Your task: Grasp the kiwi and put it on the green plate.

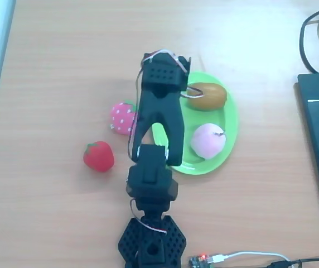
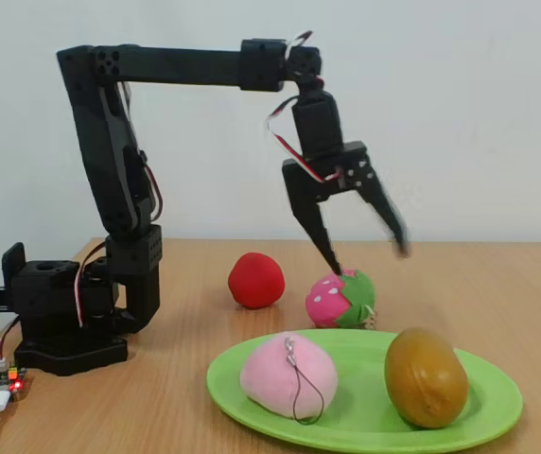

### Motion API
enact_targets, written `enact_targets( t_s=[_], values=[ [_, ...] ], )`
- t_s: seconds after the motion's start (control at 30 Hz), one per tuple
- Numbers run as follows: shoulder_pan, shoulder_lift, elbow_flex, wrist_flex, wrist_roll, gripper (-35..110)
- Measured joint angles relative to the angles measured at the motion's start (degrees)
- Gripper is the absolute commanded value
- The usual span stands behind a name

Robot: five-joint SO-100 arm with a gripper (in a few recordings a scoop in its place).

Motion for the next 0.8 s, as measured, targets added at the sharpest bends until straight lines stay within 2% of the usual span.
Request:
enact_targets(
  t_s=[0.07, 0.27, 0.5, 0.8],
  values=[
    [-2.02, 2.81, 2.72, -1.14, -0.09, 0],
    [-4.57, 10.46, 10.2, -4.04, -1.05, -8],
    [-7.12, 23.29, 22.06, -7.91, -0.97, -8],
    [-7.29, 48.6, 44.47, -12.57, 1.76, -8]
  ],
)
